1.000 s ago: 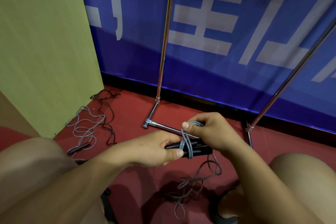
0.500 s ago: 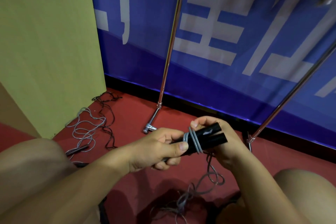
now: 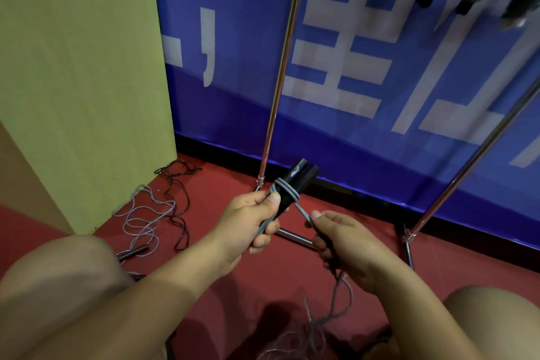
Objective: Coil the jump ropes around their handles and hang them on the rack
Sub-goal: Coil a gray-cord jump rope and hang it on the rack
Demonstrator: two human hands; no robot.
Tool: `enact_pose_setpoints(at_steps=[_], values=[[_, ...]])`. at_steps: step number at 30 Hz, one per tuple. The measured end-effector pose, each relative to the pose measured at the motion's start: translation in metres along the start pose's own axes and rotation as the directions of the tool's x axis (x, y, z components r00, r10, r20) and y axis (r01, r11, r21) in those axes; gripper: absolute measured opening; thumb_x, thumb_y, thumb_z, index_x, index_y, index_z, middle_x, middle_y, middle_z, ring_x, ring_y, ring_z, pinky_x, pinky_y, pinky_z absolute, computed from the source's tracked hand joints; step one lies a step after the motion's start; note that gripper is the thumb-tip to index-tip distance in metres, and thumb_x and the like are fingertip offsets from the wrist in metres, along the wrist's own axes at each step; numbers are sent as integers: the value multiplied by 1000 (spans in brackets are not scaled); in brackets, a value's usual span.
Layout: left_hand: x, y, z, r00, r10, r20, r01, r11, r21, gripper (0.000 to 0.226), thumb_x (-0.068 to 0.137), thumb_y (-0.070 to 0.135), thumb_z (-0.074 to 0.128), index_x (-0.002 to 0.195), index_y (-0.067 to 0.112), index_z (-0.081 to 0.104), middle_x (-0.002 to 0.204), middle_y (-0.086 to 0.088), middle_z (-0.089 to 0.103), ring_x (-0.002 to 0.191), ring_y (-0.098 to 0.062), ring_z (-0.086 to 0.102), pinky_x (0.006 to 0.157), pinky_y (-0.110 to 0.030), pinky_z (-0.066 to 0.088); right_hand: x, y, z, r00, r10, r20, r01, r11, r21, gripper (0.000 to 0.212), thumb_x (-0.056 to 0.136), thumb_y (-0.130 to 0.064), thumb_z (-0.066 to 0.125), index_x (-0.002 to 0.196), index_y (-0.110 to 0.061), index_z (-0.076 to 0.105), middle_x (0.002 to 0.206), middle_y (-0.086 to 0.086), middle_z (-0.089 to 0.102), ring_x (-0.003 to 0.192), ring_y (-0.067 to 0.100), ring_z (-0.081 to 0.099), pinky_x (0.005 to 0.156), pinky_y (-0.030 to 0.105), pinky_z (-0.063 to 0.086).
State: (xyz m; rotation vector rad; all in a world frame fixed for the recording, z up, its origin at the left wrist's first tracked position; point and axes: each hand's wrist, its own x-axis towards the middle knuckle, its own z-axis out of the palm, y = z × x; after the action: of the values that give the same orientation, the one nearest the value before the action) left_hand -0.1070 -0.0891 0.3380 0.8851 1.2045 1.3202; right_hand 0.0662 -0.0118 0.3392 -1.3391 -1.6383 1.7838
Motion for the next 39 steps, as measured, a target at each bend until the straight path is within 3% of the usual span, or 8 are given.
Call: enact_pose_setpoints(at_steps=[6, 11, 16, 20, 23, 28, 32, 39], values=[[12, 1, -5, 987, 83, -134, -68, 991, 117, 26, 106, 28, 45, 87, 14, 56, 59, -1, 43, 42, -10, 30, 40, -19, 21, -6, 0, 0, 997, -73, 37, 76, 995, -68, 18, 101, -26, 52, 90, -12, 55, 59, 0, 49, 48, 12, 37, 45, 25, 31], [15, -3, -3, 973, 103, -206, -78, 989, 127, 36, 106, 27, 45, 72, 24, 55, 58, -1, 44, 44, -12, 31, 41, -21, 23, -3, 9, 1, 990, -142, 4, 139, 962, -236, 14, 97, -23, 60, 85, -16, 64, 55, -6, 45, 49, 11, 42, 58, 30, 50], [17, -5, -2, 961, 136, -242, -94, 980, 176, 29, 106, 27, 44, 81, 16, 53, 60, -1, 45, 46, -12, 33, 42, -24, 25, -3, 12, 1, 991, -129, -24, 117, 952, -281, 22, 97, -25, 59, 80, -12, 62, 57, -2, 53, 49, 16, 43, 49, 29, 36], [24, -6, -9, 936, 138, -324, -75, 977, 200, 29, 106, 29, 44, 81, 15, 51, 60, 0, 46, 46, -12, 35, 41, -23, 26, -2, 12, -5, 986, -159, -43, 133, 920, -368, 32, 95, -34, 61, 70, -15, 58, 53, -7, 52, 50, 14, 49, 58, 33, 43], [30, -10, -18, 926, 101, -364, -7, 968, 250, 31, 105, 31, 47, 79, 16, 54, 58, 2, 48, 46, -11, 37, 42, -22, 29, 0, 15, -4, 975, -215, -62, 168, 887, -429, 30, 92, -39, 63, 77, -12, 62, 56, -9, 49, 55, 11, 47, 59, 33, 44], [38, -20, -25, 920, 183, -347, -6, 891, 455, 28, 101, 36, 51, 92, 13, 64, 65, -1, 52, 57, -17, 44, 59, -34, 36, 1, 14, -3, 947, -289, -140, 206, 881, -425, 18, 92, -33, 64, 82, -19, 69, 60, -10, 58, 55, 5, 48, 57, 26, 39], [39, -20, -24, 911, 255, -324, -8, 796, 605, 25, 101, 36, 52, 85, 20, 62, 66, -2, 59, 60, -17, 51, 58, -32, 39, 1, 15, -6, 957, -272, -104, 183, 839, -513, 15, 90, -36, 64, 77, -28, 68, 62, -10, 62, 57, 4, 51, 60, 26, 41], [36, -25, -27, 907, 352, -230, -2, 551, 834, 16, 99, 46, 49, 101, 34, 59, 73, 8, 62, 75, -20, 62, 67, -36, 49, -5, 6, -8, 955, -286, -85, 233, 892, -387, 35, 97, -37, 57, 65, -27, 63, 54, -10, 43, 52, 9, 37, 58, 29, 32]])
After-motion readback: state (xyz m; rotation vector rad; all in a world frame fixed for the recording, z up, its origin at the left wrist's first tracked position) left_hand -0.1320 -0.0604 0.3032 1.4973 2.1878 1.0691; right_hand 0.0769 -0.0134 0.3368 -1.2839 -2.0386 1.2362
